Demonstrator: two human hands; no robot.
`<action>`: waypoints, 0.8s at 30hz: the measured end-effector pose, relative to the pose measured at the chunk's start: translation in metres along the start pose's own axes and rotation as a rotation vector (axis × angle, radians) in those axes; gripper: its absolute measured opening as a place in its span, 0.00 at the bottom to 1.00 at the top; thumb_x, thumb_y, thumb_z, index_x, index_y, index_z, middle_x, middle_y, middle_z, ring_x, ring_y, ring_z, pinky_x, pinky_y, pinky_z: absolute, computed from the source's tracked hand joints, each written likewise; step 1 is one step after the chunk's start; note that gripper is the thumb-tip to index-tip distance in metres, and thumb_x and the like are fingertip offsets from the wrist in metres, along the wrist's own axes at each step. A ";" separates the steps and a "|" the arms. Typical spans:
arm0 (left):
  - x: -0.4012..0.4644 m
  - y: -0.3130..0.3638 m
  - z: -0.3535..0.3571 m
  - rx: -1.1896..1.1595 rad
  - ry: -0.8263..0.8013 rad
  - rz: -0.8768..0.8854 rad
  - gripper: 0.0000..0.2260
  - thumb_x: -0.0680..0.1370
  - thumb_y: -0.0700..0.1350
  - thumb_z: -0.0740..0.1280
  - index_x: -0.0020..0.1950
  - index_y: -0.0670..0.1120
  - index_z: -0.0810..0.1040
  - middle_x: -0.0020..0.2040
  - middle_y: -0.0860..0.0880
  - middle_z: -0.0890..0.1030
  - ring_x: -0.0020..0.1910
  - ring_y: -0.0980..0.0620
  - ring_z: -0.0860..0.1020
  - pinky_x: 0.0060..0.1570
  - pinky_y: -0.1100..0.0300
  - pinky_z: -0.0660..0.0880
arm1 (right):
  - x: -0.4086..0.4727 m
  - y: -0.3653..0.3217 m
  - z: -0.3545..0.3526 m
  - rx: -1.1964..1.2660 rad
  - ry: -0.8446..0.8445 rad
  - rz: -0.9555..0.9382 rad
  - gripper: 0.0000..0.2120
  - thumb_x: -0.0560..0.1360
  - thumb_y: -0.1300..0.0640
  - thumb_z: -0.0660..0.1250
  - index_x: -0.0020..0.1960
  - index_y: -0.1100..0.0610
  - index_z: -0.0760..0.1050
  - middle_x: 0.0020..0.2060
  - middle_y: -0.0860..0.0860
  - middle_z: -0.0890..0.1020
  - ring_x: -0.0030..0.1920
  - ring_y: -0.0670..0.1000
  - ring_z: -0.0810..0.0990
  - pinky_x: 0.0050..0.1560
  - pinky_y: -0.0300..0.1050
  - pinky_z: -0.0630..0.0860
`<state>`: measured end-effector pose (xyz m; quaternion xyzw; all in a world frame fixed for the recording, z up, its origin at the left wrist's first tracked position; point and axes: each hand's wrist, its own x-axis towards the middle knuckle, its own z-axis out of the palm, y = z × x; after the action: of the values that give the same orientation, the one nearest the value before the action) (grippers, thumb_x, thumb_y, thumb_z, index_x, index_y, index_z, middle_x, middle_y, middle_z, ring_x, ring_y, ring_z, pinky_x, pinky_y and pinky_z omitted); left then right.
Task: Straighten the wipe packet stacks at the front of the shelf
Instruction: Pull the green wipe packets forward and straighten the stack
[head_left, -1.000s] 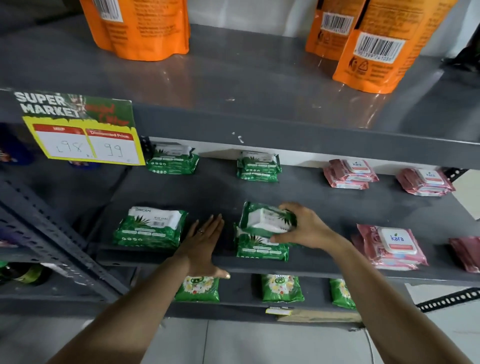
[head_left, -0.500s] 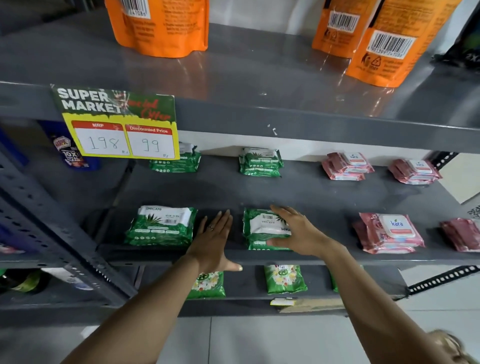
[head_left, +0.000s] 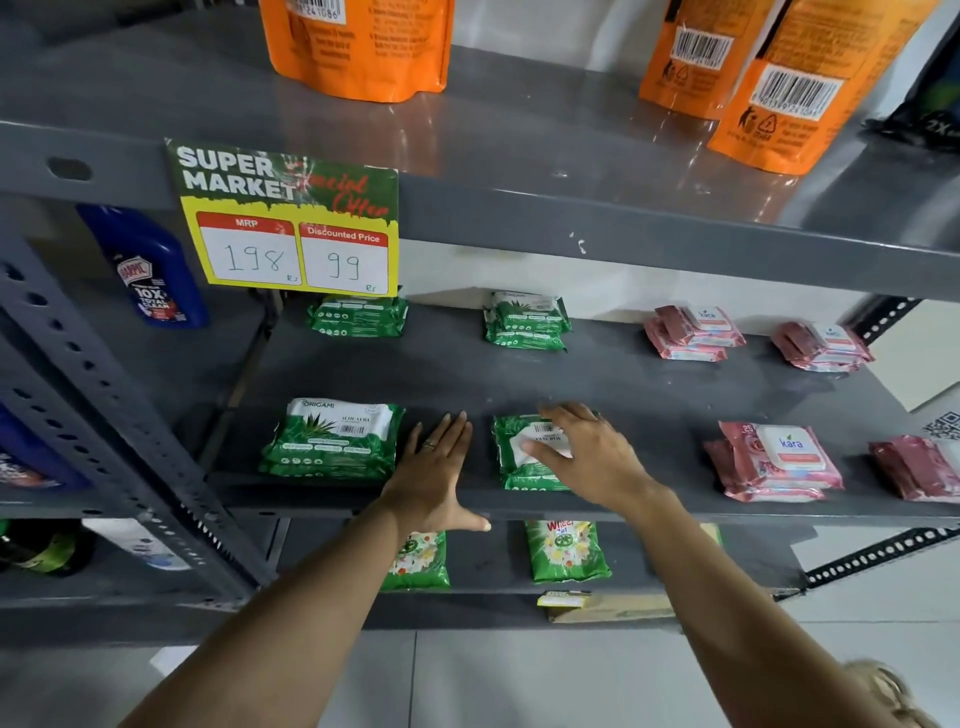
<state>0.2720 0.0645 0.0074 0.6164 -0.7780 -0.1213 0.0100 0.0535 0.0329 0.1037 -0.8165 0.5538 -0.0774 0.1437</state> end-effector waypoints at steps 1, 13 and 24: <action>0.000 0.000 0.000 -0.001 0.000 0.000 0.61 0.62 0.78 0.64 0.79 0.44 0.38 0.80 0.48 0.36 0.77 0.51 0.35 0.75 0.44 0.37 | -0.001 -0.007 0.006 -0.027 0.020 0.049 0.31 0.74 0.34 0.58 0.71 0.49 0.65 0.70 0.51 0.70 0.69 0.57 0.68 0.65 0.59 0.69; -0.001 -0.001 0.001 -0.001 0.015 -0.002 0.61 0.63 0.77 0.64 0.79 0.44 0.38 0.80 0.48 0.37 0.77 0.51 0.36 0.75 0.44 0.36 | -0.002 0.011 -0.003 0.195 0.057 0.041 0.23 0.74 0.42 0.66 0.65 0.53 0.75 0.66 0.52 0.74 0.63 0.52 0.76 0.61 0.46 0.72; 0.001 0.000 0.002 -0.018 0.022 -0.005 0.60 0.63 0.77 0.65 0.79 0.45 0.38 0.79 0.51 0.36 0.77 0.52 0.34 0.75 0.45 0.37 | -0.005 0.026 -0.013 0.195 -0.142 -0.016 0.23 0.71 0.63 0.72 0.65 0.55 0.75 0.70 0.50 0.71 0.71 0.49 0.68 0.67 0.33 0.59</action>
<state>0.2711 0.0641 0.0051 0.6195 -0.7752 -0.1214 0.0239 0.0246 0.0266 0.1080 -0.8064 0.5255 -0.0741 0.2609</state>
